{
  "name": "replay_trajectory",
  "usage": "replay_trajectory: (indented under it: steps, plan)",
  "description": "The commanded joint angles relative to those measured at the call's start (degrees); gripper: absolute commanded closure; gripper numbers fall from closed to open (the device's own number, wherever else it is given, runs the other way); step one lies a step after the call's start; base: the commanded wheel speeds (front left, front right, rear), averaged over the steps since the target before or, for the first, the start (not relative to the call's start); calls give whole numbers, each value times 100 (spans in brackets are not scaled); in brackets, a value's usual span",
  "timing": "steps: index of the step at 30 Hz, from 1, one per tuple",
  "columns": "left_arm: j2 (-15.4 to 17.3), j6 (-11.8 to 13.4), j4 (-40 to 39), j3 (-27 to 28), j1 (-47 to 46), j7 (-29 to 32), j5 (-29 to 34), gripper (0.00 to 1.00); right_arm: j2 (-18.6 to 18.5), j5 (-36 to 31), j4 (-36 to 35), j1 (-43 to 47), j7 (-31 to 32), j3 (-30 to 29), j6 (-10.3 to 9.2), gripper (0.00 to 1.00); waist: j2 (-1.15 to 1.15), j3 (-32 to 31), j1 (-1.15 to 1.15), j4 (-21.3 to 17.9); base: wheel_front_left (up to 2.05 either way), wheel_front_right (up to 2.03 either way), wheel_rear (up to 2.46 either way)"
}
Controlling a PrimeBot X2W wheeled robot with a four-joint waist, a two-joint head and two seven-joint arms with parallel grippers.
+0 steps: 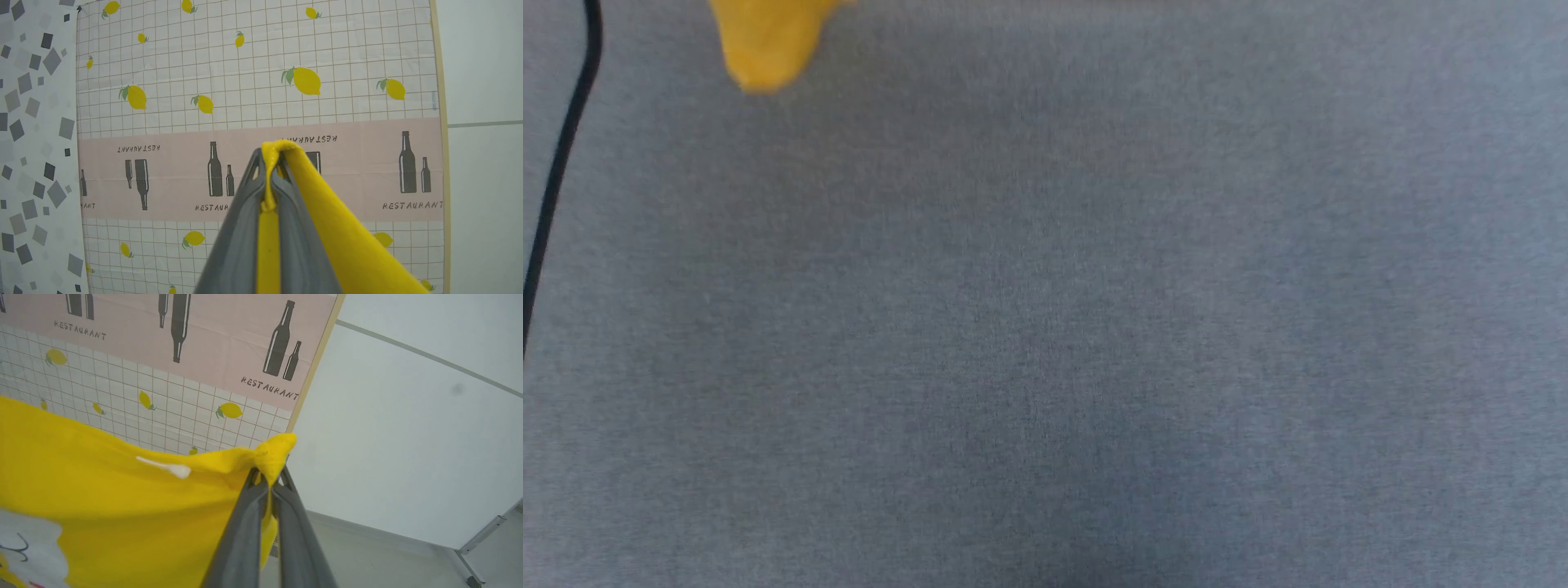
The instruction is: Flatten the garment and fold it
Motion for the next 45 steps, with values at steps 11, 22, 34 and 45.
replay_trajectory:
  steps: [11, 22, 34, 45]
  plan:
    - [-236, -342, 714, -193, 338, -1461, -42, 100, -482, -371, 757, -59, -1349, 139, -9, 100, 0, 1172, -1, 530, 0, 0, 0]
    - [-10, -867, 507, -296, 1559, -1645, -407, 100, -1021, 764, 589, 958, -1866, 1353, -9, 100, 0, 994, -1, 594, 0, 0, 0]
    - [687, -704, -2674, -203, 3973, -428, -1092, 100, -2077, 2279, -1646, 3057, -1557, 1157, -9, 100, 0, 607, -1, 579, 0, 0, 0]
    - [1509, 56, -4521, -414, 6879, 834, -1407, 100, -1815, 2229, -3176, 5565, -936, 97, -9, 100, 0, -22, -1, 587, 0, 0, 0]
